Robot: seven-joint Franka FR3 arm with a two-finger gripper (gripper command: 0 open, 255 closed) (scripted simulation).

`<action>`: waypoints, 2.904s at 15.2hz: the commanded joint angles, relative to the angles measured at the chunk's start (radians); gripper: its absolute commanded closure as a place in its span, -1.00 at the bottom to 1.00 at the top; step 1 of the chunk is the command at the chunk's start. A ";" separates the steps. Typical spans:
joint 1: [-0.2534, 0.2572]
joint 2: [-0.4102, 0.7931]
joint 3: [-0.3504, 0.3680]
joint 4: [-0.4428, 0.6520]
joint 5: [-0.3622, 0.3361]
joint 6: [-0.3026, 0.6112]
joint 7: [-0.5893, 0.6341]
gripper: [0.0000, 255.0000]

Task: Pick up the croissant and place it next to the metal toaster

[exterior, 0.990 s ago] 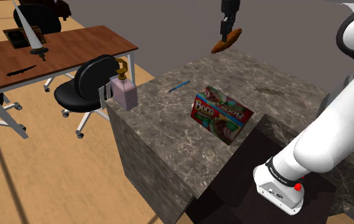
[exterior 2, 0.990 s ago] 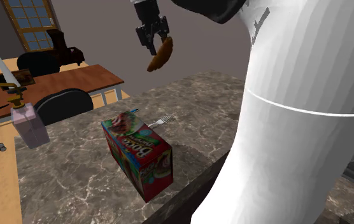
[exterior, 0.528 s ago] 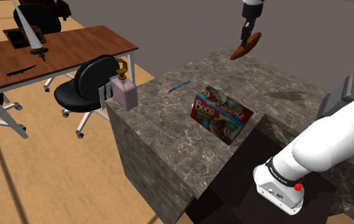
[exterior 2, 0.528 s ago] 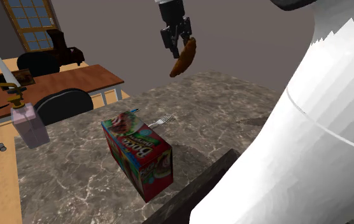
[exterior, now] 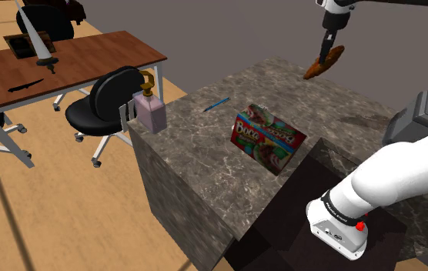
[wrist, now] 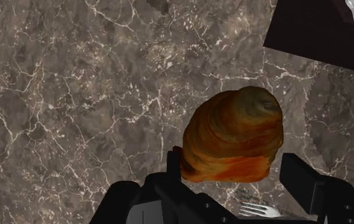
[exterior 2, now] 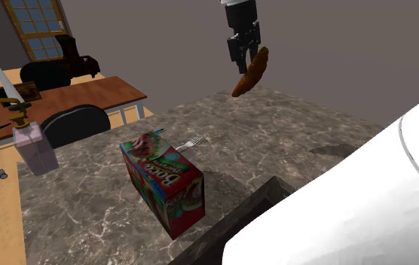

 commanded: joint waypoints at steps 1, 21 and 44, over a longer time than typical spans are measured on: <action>-0.016 -0.059 -0.018 -0.050 -0.020 0.001 -0.029 1.00; -0.199 -0.383 -0.286 -0.255 -0.247 0.030 -0.384 1.00; -0.227 -0.372 -0.394 -0.535 -0.353 0.315 -0.298 1.00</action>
